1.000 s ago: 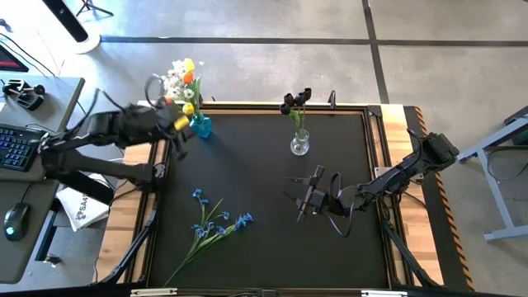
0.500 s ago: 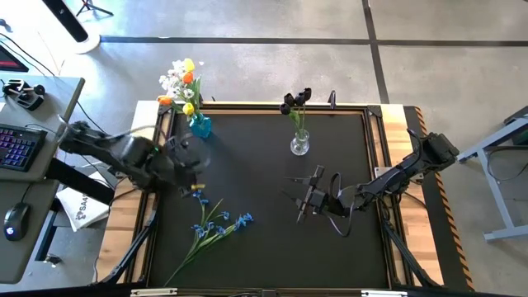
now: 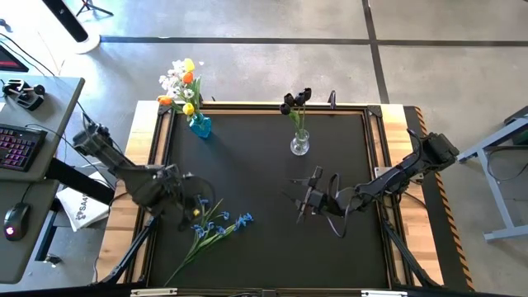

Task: Sort flowers into vase by color
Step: Put the blue flowers into the transparent vase

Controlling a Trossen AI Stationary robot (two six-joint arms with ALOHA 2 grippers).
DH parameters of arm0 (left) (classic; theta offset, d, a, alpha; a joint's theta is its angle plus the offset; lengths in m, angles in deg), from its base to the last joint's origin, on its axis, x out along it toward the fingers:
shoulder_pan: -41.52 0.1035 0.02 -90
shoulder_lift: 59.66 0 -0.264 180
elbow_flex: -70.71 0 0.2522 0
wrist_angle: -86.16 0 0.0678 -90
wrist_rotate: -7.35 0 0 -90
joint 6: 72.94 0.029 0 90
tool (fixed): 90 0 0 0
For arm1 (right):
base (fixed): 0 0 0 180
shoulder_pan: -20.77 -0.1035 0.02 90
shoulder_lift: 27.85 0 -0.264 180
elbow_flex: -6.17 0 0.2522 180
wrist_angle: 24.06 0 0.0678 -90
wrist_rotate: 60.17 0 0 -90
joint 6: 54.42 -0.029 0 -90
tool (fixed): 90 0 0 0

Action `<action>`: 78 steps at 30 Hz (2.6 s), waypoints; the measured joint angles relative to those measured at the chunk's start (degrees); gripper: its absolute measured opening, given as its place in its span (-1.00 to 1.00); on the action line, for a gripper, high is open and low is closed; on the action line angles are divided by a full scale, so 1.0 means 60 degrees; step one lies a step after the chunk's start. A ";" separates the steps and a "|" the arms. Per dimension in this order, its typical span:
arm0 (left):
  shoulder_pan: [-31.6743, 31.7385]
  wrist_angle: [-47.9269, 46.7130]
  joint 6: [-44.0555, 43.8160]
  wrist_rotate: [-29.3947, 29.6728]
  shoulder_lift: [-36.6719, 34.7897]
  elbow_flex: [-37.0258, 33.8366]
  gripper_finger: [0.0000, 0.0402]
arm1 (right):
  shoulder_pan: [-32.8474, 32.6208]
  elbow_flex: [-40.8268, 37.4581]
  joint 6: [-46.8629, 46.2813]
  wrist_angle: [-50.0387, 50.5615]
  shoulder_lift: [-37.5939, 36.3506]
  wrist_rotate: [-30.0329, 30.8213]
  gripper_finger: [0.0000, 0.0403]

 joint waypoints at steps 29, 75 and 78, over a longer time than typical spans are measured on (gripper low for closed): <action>0.0014 0.8680 -0.1870 -0.5752 0.0338 -0.5169 0.20 | 0.0004 0.0000 -0.0119 0.0289 0.0000 0.0000 -0.14; 0.6583 1.5368 0.9224 -0.4290 0.1569 -0.5169 -0.98 | 0.0052 0.0000 -0.0499 0.0409 0.0000 0.0134 -0.14; 0.6784 1.5207 0.9021 -0.4842 0.1679 -0.5173 -0.88 | 0.0055 0.0000 -0.0494 0.0406 0.0000 0.0280 -0.14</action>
